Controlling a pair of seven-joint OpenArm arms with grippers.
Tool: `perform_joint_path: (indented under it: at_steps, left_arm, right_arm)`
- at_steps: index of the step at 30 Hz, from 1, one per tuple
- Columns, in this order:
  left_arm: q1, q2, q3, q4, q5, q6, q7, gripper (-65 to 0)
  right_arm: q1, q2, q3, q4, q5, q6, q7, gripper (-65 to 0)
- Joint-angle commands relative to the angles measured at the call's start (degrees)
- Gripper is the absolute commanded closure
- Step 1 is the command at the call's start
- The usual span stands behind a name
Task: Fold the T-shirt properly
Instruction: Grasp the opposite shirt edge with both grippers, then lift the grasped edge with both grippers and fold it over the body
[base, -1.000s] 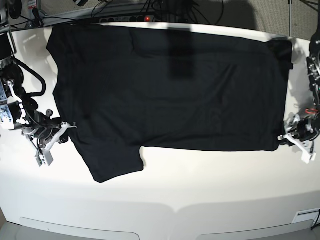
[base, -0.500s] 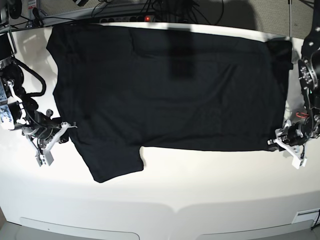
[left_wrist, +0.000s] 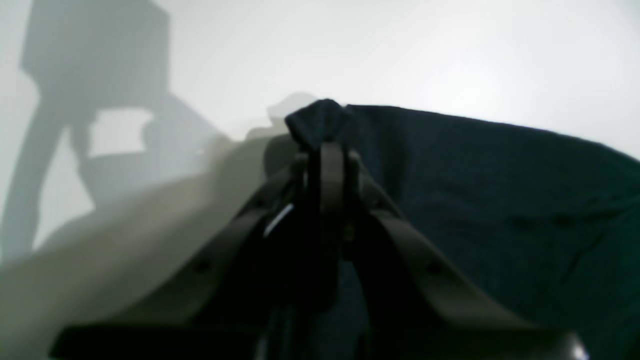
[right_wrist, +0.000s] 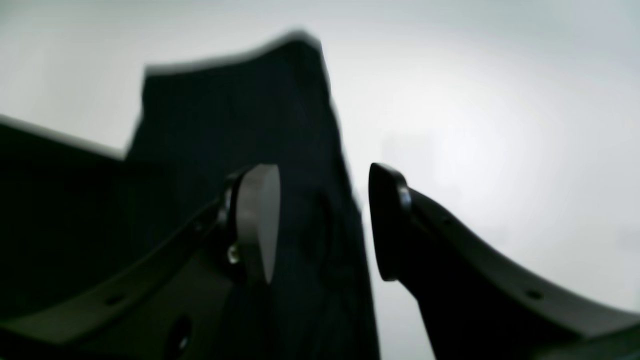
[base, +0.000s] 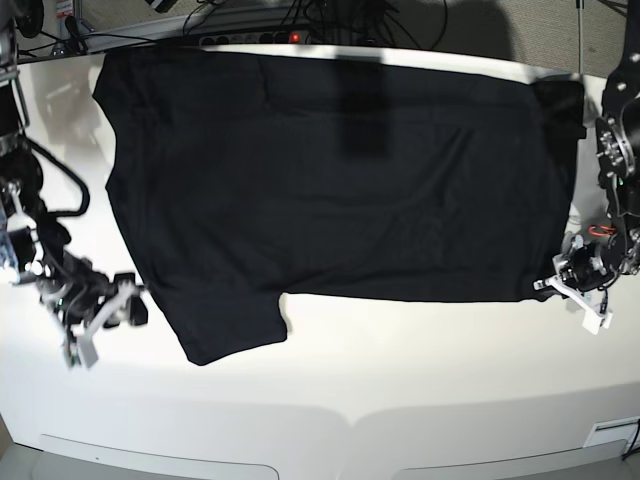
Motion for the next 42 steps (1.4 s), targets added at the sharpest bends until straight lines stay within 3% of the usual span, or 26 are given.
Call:
perform_joint_path:
  at_steps: [1,4,8,13,16,19,23,27,32,42]
  left_arm:
    - [-1.27,-0.57,0.07,0.48,-1.46,-0.38,-0.02,0.0]
    - [-1.14,0.0,0.07,0.48,-2.67,-0.38,0.0,0.0]
    - [-0.74,1.05,0.07,0.48,-2.67,-0.38,-0.37,0.0]
    - [0.81,1.9,0.07,0.48,-2.67,-0.38,-4.13,0.0]
    - [2.36,2.14,0.04,0.48,-2.67,-0.38,-5.44,0.0]
    - [3.76,2.14,0.04,0.48,-2.64,-0.38,-6.84,0.0]
    - [4.44,2.16,0.04,0.48,-2.67,-0.38,-9.03,0.0]
    - [4.39,2.19,0.04,0.48,-2.67,-0.38,-9.09,0.0]
    - [4.42,2.16,0.04,0.48,-2.64,-0.38,-9.07,0.0]
    - [4.39,2.16,0.04,0.48,-2.69,-0.38,-9.11,0.0]
  right_arm:
    - [2.86,1.2,0.63,0.35,0.83,0.02,0.72,-29.1]
    - [8.26,1.2,-2.16,-3.17,3.13,0.04,0.24,-29.1]
    - [18.91,-0.59,-14.19,-13.79,3.26,0.07,-0.81,-29.1]
    - [31.01,-7.37,-29.53,-30.73,3.3,0.24,-1.31,-29.1]
    - [35.28,-12.44,-34.32,-41.99,5.27,4.59,-1.64,-29.1]
    - [37.46,-17.42,-35.65,-53.33,5.18,7.91,-0.22,-29.1]
    - [38.95,-22.8,-35.63,-65.24,-0.98,11.96,6.14,-29.1]
    - [38.86,-26.53,-35.63,-70.55,-8.72,12.37,9.84,-29.1]
    - [38.64,-27.63,-35.58,-71.52,-8.94,12.0,9.44,-29.1]
    - [37.55,-26.38,-35.58,-71.52,-9.03,10.43,9.14,-29.1]
